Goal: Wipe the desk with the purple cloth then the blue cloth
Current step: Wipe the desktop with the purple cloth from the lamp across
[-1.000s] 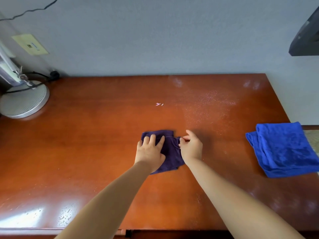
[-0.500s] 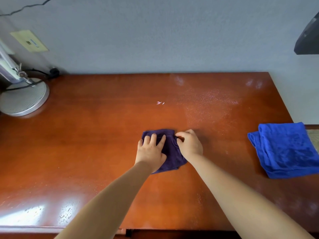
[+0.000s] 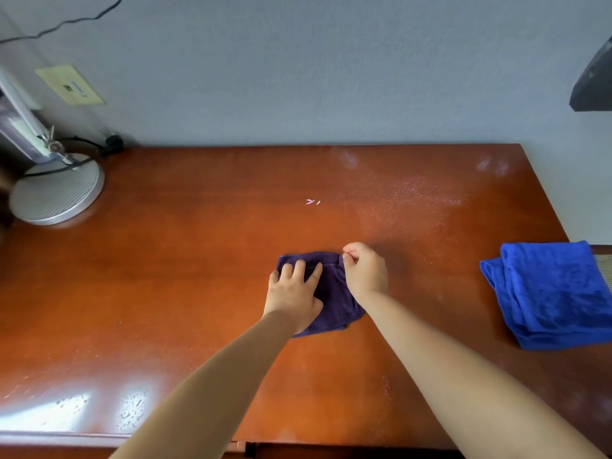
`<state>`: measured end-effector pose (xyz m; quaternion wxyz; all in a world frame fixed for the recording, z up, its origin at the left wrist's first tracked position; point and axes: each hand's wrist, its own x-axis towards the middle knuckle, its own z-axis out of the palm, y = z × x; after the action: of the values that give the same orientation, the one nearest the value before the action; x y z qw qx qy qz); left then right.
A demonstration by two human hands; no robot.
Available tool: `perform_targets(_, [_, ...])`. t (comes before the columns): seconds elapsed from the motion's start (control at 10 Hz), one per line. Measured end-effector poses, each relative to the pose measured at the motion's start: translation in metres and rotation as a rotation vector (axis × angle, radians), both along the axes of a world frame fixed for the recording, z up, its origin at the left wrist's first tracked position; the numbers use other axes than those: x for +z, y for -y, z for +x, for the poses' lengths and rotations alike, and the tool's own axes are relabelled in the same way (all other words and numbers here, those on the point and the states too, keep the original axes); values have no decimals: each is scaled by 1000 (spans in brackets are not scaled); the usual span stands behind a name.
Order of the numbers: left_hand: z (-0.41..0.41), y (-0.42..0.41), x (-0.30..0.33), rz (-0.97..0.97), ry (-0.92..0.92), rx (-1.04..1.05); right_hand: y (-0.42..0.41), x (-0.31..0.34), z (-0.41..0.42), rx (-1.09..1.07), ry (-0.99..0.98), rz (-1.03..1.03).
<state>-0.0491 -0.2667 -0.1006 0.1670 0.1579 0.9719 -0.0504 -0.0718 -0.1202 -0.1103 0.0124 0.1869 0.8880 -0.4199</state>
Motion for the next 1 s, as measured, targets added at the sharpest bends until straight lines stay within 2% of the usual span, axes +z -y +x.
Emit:
perform_targets(0.2, [-1, 2, 2, -4, 22, -11, -3, 4, -4, -112, -41, -52])
perform_targets(0.5, [-3, 5, 4, 5, 36, -32, 11, 14, -20, -162, -80, -110])
perform_targets(0.7, [-4, 7, 5, 16, 42, -44, 13, 16, -15, -305, -137, -153])
perform_targets(0.8, [-3, 8, 5, 16, 35, -48, 12, 11, -15, -286, -133, -170])
perform_targets(1.0, [1, 10, 3, 18, 8, -62, 10, 8, 0, -194, -158, -36])
